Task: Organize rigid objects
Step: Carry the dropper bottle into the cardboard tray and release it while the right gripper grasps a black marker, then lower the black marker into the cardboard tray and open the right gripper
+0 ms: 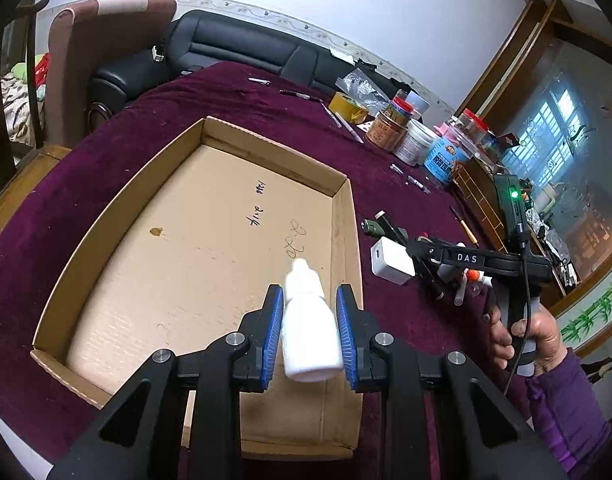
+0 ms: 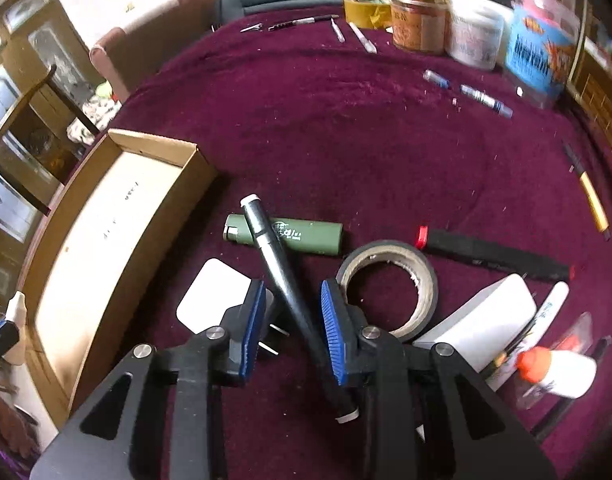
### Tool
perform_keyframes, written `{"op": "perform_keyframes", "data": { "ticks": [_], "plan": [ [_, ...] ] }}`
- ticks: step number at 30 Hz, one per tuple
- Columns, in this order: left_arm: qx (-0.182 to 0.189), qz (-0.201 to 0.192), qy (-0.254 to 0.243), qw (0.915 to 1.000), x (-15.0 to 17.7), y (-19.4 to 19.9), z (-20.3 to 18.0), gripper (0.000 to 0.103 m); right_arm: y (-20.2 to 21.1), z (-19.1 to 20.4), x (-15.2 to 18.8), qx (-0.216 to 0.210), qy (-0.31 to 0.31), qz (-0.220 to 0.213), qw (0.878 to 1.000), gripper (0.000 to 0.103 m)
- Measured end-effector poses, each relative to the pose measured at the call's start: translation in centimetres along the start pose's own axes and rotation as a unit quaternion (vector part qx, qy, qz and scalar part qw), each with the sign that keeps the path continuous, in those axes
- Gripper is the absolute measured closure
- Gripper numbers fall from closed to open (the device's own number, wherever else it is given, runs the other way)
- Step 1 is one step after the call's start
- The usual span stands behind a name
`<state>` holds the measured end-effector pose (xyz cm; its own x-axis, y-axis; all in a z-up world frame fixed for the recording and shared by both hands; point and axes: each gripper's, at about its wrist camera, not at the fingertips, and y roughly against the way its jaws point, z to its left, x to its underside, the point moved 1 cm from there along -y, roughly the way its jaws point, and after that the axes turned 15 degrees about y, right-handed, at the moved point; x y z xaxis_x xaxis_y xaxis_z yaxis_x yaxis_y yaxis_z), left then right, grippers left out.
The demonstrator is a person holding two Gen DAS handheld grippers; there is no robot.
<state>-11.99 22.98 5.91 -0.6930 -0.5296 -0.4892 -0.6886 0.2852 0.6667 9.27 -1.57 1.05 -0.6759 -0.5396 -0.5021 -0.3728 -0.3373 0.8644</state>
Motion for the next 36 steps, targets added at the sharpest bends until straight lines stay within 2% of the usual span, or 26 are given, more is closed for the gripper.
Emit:
{"op": "perform_keyframes", "data": {
  "ticks": [3, 7, 10, 11, 12, 15, 18, 19, 22, 25, 29, 32, 36],
  "plan": [
    [0.001, 0.002, 0.001, 1.0, -0.1, -0.3, 0.1, 0.08, -0.1, 1.0, 0.0, 0.026, 0.026, 0.01, 0.999, 0.076],
    [0.008, 0.009, 0.002, 0.9999, 0.2, -0.5, -0.2, 0.08, -0.8, -0.8, -0.6, 0.007, -0.015, 0.024, 1.0, 0.076],
    [0.007, 0.007, -0.004, 0.9999, 0.6, -0.2, -0.3, 0.08, -1.7, -2.5, -1.0, -0.023, -0.063, 0.036, 0.997, 0.076],
    [0.006, 0.005, -0.006, 1.0, 0.7, -0.1, -0.3, 0.08, -1.9, -2.9, -0.9, -0.019, -0.074, 0.046, 0.996, 0.078],
    [0.005, 0.004, -0.007, 1.0, 0.7, 0.0, -0.2, 0.08, -2.1, -2.8, -0.8, 0.011, -0.068, 0.059, 0.996, 0.082],
    [0.001, 0.001, -0.008, 1.0, 0.5, 0.0, 0.0, 0.08, -2.1, -0.5, -0.5, 0.073, -0.001, 0.068, 0.995, 0.082],
    [0.004, 0.005, 0.002, 1.0, 0.4, -0.2, 0.2, 0.08, -2.3, 1.0, -0.5, 0.093, 0.02, 0.071, 0.993, 0.086],
    [0.003, 0.005, 0.002, 1.0, 0.6, -0.1, 0.2, 0.08, -2.2, 0.9, -0.4, 0.087, 0.01, 0.068, 0.994, 0.091],
    [-0.004, 0.001, 0.002, 1.0, 0.4, 0.1, 0.7, 0.08, -0.4, 0.3, -0.1, 0.079, -0.023, 0.036, 0.996, 0.091],
    [-0.008, 0.002, 0.015, 0.9998, -0.1, -0.2, 1.5, 0.08, 3.1, 0.1, 0.0, 0.054, -0.052, -0.008, 0.997, 0.091],
    [-0.008, 0.012, 0.031, 0.9994, 0.0, -1.1, 2.1, 0.08, 6.2, 1.8, -1.3, -0.01, -0.07, -0.045, 0.997, 0.091],
    [-0.006, 0.017, 0.035, 0.9992, 0.4, -1.3, 2.1, 0.08, 6.1, 4.5, -2.8, -0.066, -0.075, -0.044, 0.994, 0.091],
    [-0.005, 0.009, 0.035, 0.9993, 0.3, -0.5, 2.3, 0.08, 3.1, 7.2, -4.4, -0.128, -0.102, -0.014, 0.986, 0.09]
  ]
}}
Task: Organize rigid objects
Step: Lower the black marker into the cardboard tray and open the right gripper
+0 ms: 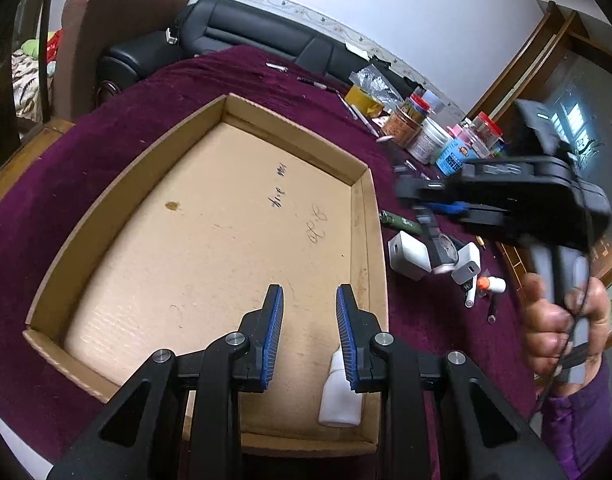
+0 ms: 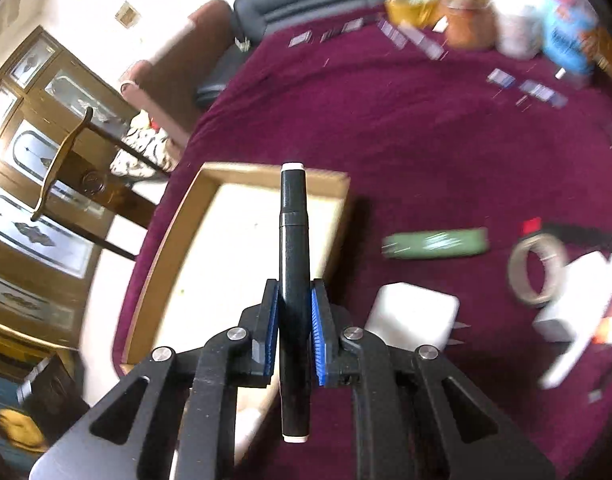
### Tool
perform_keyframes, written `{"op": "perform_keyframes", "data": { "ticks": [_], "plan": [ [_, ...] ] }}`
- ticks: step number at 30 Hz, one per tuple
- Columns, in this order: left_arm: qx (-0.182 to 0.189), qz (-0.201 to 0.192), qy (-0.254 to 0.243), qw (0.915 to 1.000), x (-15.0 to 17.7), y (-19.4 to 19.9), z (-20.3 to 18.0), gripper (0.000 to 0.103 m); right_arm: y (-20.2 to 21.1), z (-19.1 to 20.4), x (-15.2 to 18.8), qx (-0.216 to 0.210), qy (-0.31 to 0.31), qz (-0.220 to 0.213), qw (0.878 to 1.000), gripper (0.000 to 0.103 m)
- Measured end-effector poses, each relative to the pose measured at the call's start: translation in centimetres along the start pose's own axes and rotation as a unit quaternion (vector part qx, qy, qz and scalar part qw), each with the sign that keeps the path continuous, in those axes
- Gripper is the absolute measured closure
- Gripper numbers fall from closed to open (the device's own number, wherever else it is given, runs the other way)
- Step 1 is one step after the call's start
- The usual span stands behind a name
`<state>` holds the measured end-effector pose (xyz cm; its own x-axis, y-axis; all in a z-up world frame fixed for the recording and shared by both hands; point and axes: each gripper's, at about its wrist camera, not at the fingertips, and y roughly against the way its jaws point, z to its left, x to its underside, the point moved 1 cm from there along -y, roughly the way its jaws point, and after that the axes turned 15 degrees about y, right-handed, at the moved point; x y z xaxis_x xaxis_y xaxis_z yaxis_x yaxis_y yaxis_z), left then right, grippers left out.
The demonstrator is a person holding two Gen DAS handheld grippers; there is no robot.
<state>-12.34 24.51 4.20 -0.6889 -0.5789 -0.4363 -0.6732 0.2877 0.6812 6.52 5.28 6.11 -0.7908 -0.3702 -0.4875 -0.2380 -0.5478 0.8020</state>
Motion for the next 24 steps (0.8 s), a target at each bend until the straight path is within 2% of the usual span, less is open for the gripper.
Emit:
{"op": "perform_keyframes", "data": {
  "ticks": [4, 9, 17, 19, 21, 24],
  "plan": [
    [-0.002, -0.015, 0.006, 0.9999, -0.6, 1.1, 1.0, 0.08, -3.6, 2.6, -0.5, -0.005, -0.01, 0.025, 1.0, 0.09],
    [0.001, -0.02, 0.021, 0.9996, -1.0, 1.6, 2.5, 0.08, -7.0, 2.2, -1.1, 0.065, -0.003, 0.044, 0.997, 0.091],
    [-0.001, -0.008, 0.04, 0.9992, -1.5, 1.1, 3.7, 0.079, -7.2, 1.9, -1.4, 0.11, -0.001, 0.05, 0.993, 0.088],
    [-0.004, -0.009, 0.04, 0.9991, -1.5, 1.1, 3.7, 0.076, -7.1, 1.8, -1.5, 0.111, 0.002, 0.046, 0.993, 0.087],
    [-0.007, -0.011, 0.044, 0.999, -1.5, 1.1, 3.5, 0.065, -6.8, 1.6, -1.5, 0.108, 0.003, 0.04, 0.993, 0.086],
    [-0.008, -0.014, 0.044, 0.9989, -1.5, 1.4, 3.1, 0.057, -5.1, 1.7, -1.5, 0.103, 0.011, 0.014, 0.995, 0.085]
  ]
}}
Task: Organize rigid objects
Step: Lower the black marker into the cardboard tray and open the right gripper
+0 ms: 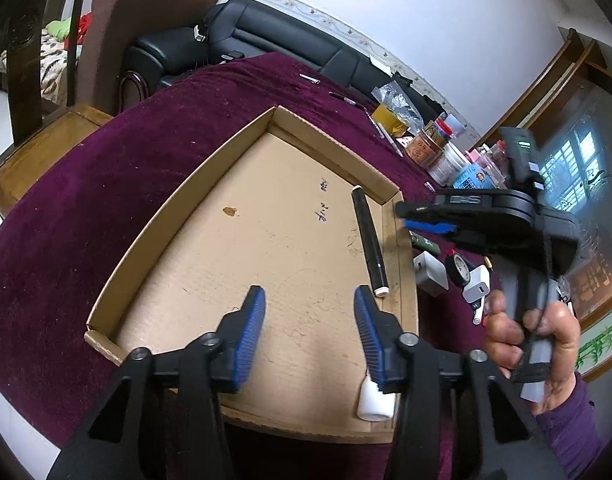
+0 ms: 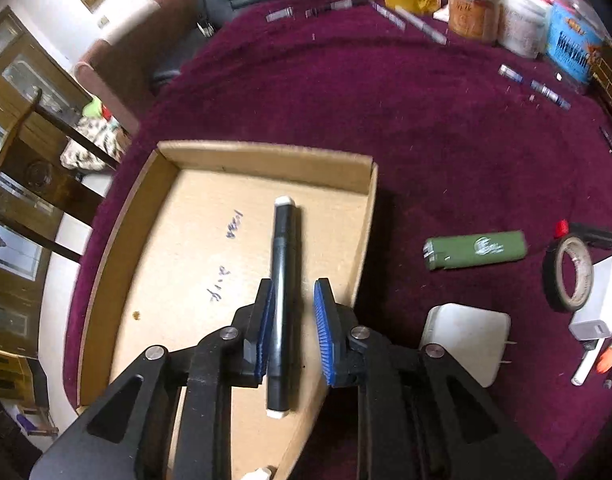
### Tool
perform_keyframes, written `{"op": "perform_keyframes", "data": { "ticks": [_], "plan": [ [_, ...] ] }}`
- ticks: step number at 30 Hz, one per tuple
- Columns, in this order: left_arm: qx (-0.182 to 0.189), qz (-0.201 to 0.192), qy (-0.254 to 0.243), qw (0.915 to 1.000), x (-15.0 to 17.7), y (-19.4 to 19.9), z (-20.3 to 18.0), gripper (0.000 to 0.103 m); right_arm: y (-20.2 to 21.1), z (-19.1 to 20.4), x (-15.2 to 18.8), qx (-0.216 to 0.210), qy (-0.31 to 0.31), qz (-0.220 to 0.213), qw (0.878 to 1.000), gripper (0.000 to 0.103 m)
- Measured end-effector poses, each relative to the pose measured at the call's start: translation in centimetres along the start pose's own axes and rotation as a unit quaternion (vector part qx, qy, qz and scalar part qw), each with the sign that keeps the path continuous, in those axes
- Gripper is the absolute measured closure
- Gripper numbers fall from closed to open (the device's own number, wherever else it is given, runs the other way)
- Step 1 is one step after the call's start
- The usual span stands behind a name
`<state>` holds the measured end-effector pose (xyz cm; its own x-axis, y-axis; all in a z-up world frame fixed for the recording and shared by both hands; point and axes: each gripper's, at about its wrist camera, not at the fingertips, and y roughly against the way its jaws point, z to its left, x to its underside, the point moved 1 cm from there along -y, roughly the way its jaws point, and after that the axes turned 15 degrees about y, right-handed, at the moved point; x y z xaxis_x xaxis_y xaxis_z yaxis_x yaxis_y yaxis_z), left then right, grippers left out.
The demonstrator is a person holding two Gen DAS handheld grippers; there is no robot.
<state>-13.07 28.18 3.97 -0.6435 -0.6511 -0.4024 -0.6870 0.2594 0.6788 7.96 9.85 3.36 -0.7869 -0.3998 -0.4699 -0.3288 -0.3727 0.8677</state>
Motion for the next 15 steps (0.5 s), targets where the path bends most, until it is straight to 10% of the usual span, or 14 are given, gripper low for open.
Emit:
{"op": "perform_keyframes", "data": {
  "ticks": [5, 9, 15],
  "plan": [
    [0.005, -0.019, -0.016, 0.9997, 0.1, 0.8, -1.3, 0.046, 7.2, -1.6, 1.4, 0.054, 0.041, -0.106, 0.992, 0.084],
    [0.015, -0.017, -0.038, 0.999, 0.8, 0.8, -3.4, 0.038, 14.2, -4.5, 5.0, 0.174, 0.062, -0.239, 0.953, 0.0],
    [0.017, 0.018, -0.089, 0.9957, 3.0, -0.7, -8.0, 0.038, 15.5, -12.2, 8.7, 0.234, 0.014, -0.196, 0.952, 0.0]
  ]
}}
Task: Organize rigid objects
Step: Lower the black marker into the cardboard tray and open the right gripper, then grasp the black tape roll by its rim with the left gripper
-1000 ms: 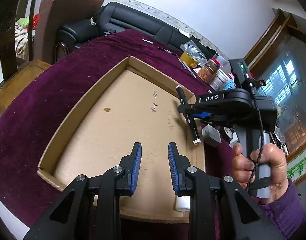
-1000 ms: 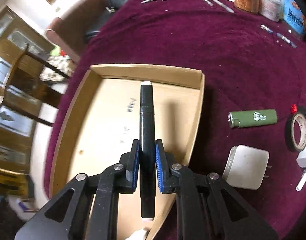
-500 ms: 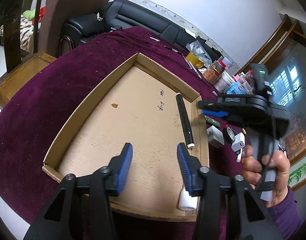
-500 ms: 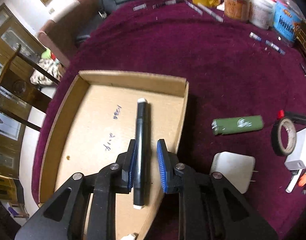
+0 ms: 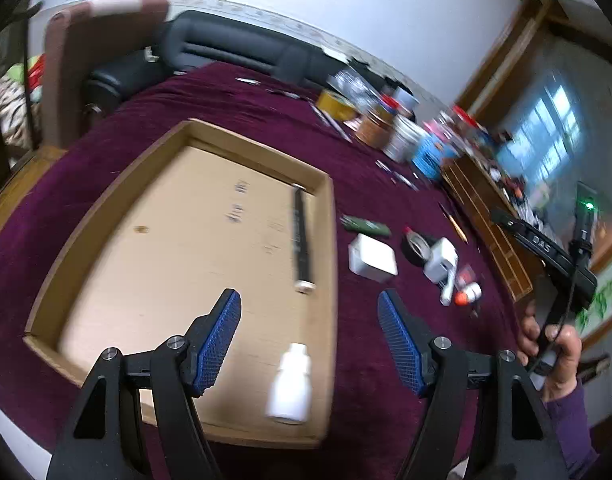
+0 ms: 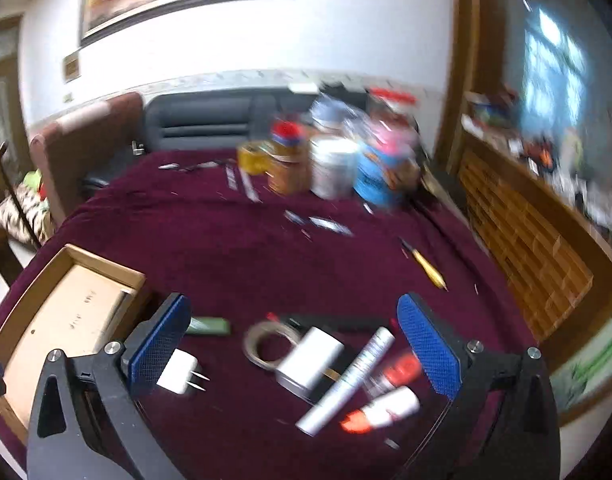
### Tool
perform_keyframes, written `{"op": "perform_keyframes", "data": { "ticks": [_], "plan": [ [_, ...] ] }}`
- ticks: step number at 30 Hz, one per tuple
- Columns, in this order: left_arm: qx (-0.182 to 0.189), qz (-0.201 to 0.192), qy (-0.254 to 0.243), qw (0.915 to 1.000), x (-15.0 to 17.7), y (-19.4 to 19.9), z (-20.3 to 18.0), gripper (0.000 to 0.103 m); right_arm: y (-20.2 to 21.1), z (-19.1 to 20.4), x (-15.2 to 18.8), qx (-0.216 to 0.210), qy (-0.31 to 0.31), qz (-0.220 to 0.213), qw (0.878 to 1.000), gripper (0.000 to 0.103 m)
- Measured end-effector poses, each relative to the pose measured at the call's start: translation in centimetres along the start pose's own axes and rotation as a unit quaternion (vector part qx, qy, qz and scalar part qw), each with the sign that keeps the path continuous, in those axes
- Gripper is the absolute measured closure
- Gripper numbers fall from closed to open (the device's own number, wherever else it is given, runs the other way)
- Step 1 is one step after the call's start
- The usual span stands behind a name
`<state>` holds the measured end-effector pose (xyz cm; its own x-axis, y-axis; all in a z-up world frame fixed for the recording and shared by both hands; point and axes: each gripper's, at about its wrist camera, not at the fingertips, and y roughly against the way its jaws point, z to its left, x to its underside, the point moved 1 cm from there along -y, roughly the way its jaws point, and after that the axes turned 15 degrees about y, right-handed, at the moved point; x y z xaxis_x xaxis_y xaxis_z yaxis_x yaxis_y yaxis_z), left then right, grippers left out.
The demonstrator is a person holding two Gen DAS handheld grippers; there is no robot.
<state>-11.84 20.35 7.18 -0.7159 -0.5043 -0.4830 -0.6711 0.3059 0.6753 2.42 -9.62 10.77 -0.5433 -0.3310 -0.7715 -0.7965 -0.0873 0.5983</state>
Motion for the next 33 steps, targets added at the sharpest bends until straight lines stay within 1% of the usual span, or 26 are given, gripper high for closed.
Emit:
{"op": "perform_keyframes", "data": {
  "ticks": [2, 3, 5, 7, 11, 12, 13, 14, 15, 17, 18, 20, 21, 23, 25, 27, 29, 31, 32, 33],
  "plan": [
    [0.002, 0.012, -0.018, 0.9998, 0.5, -0.7, -1.8, 0.038, -0.7, -2.3, 1.4, 0.003, -0.025, 0.011, 1.0, 0.0],
    [0.003, 0.019, -0.027, 0.9995, 0.7, -1.0, -2.7, 0.038, -1.1, -3.8, 2.3, 0.015, -0.039, 0.012, 0.999, 0.0],
    [0.003, 0.032, -0.048, 0.9984, 1.3, -1.9, -4.8, 0.038, -2.1, -5.3, 3.5, 0.036, -0.054, 0.012, 0.998, 0.0],
    [0.001, 0.042, -0.065, 0.997, 1.8, -2.8, -6.6, 0.038, -3.1, -7.1, 4.8, 0.059, -0.069, 0.008, 0.996, 0.0],
    [-0.005, 0.06, -0.103, 0.9928, 2.7, -5.1, -10.6, 0.038, -4.5, -9.3, 7.0, 0.087, -0.095, -0.007, 0.992, 0.0],
    [-0.008, 0.062, -0.112, 0.9918, 2.7, -6.0, -11.6, 0.038, -4.7, -9.7, 7.7, 0.09, -0.102, -0.011, 0.991, 0.0],
    [-0.012, 0.063, -0.117, 0.9911, 2.6, -6.6, -12.2, 0.038, -4.8, -10.0, 8.0, 0.093, -0.107, -0.007, 0.99, 0.0],
    [-0.019, 0.065, -0.124, 0.9899, 2.4, -7.7, -13.1, 0.038, -5.2, -10.5, 8.3, 0.086, -0.108, 0.007, 0.99, 0.0],
    [-0.024, 0.068, -0.129, 0.989, 1.9, -8.9, -13.9, 0.038, -5.0, -10.8, 8.3, 0.082, -0.112, 0.001, 0.99, 0.0],
    [-0.035, 0.077, -0.134, 0.9873, 0.9, -11.4, -15.2, 0.038, -4.6, -11.3, 8.4, 0.087, -0.12, -0.011, 0.989, 0.0],
    [-0.04, 0.084, -0.14, 0.9858, 0.5, -12.7, -15.8, 0.038, -4.7, -11.4, 8.5, 0.084, -0.121, -0.01, 0.989, 0.0],
    [-0.053, 0.089, -0.171, 0.9798, -0.1, -15.3, -17.5, 0.04, -5.0, -11.6, 8.6, 0.078, -0.126, -0.005, 0.989, 0.0],
    [-0.059, 0.086, -0.185, 0.9771, -0.2, -16.1, -18.0, 0.046, -5.0, -11.7, 8.7, 0.076, -0.127, -0.004, 0.989, 0.0],
    [-0.067, 0.084, -0.224, 0.9686, -0.4, -18.1, -19.3, 0.055, -5.2, -11.9, 8.7, 0.074, -0.13, -0.001, 0.989, 0.0],
    [-0.07, 0.09, -0.252, 0.9609, -0.5, -19.8, -20.1, 0.058, -5.3, -12.0, 8.9, 0.065, -0.135, 0.0, 0.989, 0.0],
    [-0.082, 0.101, -0.268, 0.9547, -0.7, -21.3, -20.3, 0.074, -5.3, -12.2, 8.9, 0.063, -0.138, -0.002, 0.988, 0.0],
    [-0.091, 0.121, -0.275, 0.9495, -0.6, -22.7, -20.1, 0.078, -5.3, -12.3, 8.9, 0.062, -0.141, -0.004, 0.988, 0.0],
    [-0.1, 0.133, -0.283, 0.9447, -0.2, -23.6, -19.9, 0.078, -5.3, -12.4, 9.0, 0.061, -0.143, -0.002, 0.988, 0.0],
    [-0.105, 0.141, -0.289, 0.9409, 0.2, -24.2, -19.8, 0.078, -5.4, -12.4, 9.0, 0.059, -0.145, -0.001, 0.988, 0.0],
    [-0.107, 0.145, -0.293, 0.9389, 0.4, -24.7, -19.8, 0.08, -5.4, -12.5, 9.0, 0.058, -0.147, 0.0, 0.987, 0.0]
  ]
}}
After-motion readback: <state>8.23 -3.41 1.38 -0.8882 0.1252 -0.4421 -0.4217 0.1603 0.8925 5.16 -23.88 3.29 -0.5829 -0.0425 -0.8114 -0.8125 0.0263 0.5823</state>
